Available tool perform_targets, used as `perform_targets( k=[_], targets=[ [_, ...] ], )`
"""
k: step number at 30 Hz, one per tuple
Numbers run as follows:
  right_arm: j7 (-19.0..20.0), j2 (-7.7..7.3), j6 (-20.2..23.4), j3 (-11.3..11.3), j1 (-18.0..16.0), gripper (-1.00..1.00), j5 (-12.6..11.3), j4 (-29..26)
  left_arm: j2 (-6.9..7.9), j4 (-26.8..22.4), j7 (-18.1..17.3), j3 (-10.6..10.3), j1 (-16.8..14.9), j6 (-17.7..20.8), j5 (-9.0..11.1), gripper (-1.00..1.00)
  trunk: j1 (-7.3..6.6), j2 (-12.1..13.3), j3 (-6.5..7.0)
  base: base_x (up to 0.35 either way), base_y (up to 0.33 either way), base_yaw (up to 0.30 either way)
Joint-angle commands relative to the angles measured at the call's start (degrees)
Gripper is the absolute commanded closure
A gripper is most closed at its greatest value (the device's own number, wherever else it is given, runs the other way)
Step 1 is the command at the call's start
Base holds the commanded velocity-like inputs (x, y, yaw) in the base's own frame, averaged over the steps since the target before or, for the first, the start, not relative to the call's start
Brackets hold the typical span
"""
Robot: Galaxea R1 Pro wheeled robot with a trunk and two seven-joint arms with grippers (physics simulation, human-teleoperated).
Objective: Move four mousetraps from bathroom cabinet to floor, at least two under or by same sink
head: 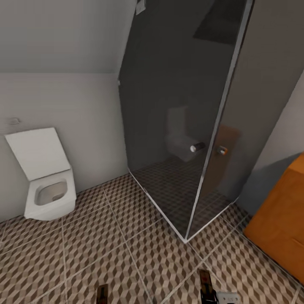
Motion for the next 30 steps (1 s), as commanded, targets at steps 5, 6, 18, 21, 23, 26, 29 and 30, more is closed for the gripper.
perform_targets(
  k=[5,6,18,21,23,26,29,30],
  targets=[
    [-0.2,0.01,-0.2,-0.2,0.0,1.0,0.4,0.0,-0.06,0.2,0.2,-0.5,-0.1,-0.3,0.4,1.0,0.0,0.0,-0.05,0.0,0.224,0.286],
    [-0.2,0.01,-0.2,-0.2,0.0,1.0,0.4,0.0,-0.06,0.2,0.2,-0.5,-0.1,-0.3,0.4,1.0,0.0,0.0,-0.05,0.0,0.249,0.286],
    [-0.3,0.01,-0.2,-0.2,0.0,1.0,0.4,0.3,-0.06,0.2,0.1,-0.5,-0.1,-0.3,0.4,1.0,0.0,0.0,-0.05,0.0,0.115,0.286],
    [-0.3,0.01,-0.2,-0.2,0.0,1.0,0.4,0.3,-0.06,0.2,0.1,-0.5,-0.1,-0.3,0.4,1.0,0.0,0.0,-0.05,0.0,0.005,0.286],
    [-0.2,0.01,-0.2,-0.2,0.0,1.0,0.4,0.4,-0.06,0.2,0.1,-0.5,-0.1,-0.3,0.4,1.0,0.0,0.0,-0.05,0.0,0.002,0.286],
    [-0.3,0.01,-0.2,-0.2,0.0,1.0,0.4,0.4,-0.06,0.2,0.1,-0.5,-0.1,-0.3,0.4,1.0,0.0,0.0,-0.05,0.0,0.001,0.286],
    [-0.3,0.01,-0.2,-0.2,0.0,1.0,0.4,0.4,-0.06,0.2,0.1,-0.5,0.0,-0.3,0.4,1.0,0.0,0.0,-0.05,0.0,0.0,0.286],
    [-0.3,0.01,-0.2,-0.2,0.0,1.0,0.4,0.4,-0.06,0.2,0.1,-0.5,0.0,-0.3,0.4,1.0,0.0,0.0,-0.05,0.0,0.0,0.286]
  ],
)
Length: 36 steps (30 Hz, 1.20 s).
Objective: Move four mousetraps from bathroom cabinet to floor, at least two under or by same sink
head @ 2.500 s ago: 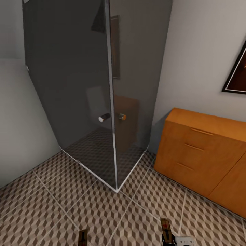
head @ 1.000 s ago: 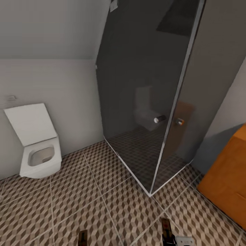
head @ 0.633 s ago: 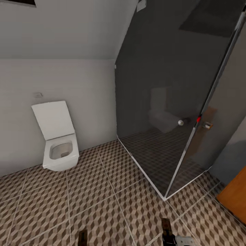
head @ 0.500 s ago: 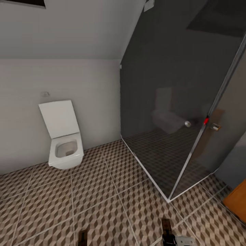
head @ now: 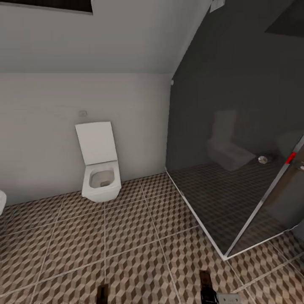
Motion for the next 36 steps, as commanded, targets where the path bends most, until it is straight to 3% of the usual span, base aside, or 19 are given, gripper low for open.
perform_targets(
  k=[1,15,36],
  targets=[
    [-0.1,0.01,-0.2,-0.2,0.0,1.0,0.4,0.0,-0.06,0.3,0.2,-0.5,-0.1,-0.3,0.4,1.0,0.0,0.0,-0.05,0.0,0.0,0.286],
    [-0.1,0.01,-0.2,-0.2,0.0,1.0,0.5,0.8,-0.06,0.3,0.2,-0.5,-0.1,-0.3,0.4,1.0,0.0,0.0,-0.05,0.0,0.165,0.286],
    [-0.1,0.01,-0.2,-0.2,0.0,1.0,0.5,0.9,-0.06,0.3,0.2,-0.5,-0.1,-0.3,0.4,1.0,0.0,0.0,-0.05,0.0,0.007,0.286]
  ],
)
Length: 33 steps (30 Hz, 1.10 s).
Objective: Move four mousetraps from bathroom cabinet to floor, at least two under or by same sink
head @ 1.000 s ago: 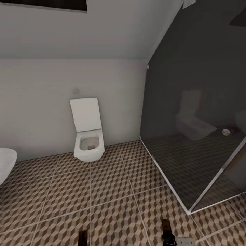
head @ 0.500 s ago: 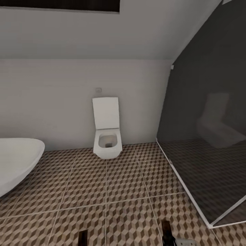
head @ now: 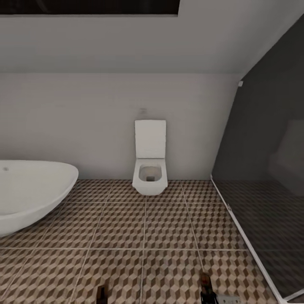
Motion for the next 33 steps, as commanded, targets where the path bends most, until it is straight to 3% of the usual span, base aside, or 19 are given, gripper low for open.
perform_targets(
  k=[1,33],
  targets=[
    [-0.1,0.01,-0.2,-0.2,0.0,1.0,0.4,0.0,-0.06,0.3,0.2,-0.5,-0.1,-0.3,0.4,1.0,0.0,0.0,-0.05,0.0,0.0,0.286],
    [-0.1,0.09,-0.2,-0.1,0.0,1.0,0.4,0.0,-0.06,0.3,0.2,-0.5,-0.1,-0.3,0.4,1.0,0.0,0.0,-0.05,0.0,0.0,0.286]
  ],
)
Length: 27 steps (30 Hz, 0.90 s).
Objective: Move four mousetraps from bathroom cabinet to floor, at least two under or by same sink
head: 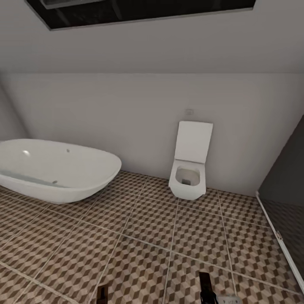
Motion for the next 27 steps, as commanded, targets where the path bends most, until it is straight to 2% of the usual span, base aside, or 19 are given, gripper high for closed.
perform_targets(
  k=[1,27],
  targets=[
    [-0.1,0.02,-0.2,-0.2,0.0,1.0,0.4,0.0,-0.06,0.3,0.2,-0.5,-0.1,-0.3,0.4,1.0,0.0,0.0,-0.05,0.0,0.0,0.286],
    [-0.1,0.03,-0.2,-0.2,0.0,1.0,0.4,0.0,-0.06,0.3,0.2,-0.5,-0.1,-0.3,0.4,1.0,0.0,0.0,-0.05,0.0,0.0,0.286]
  ],
)
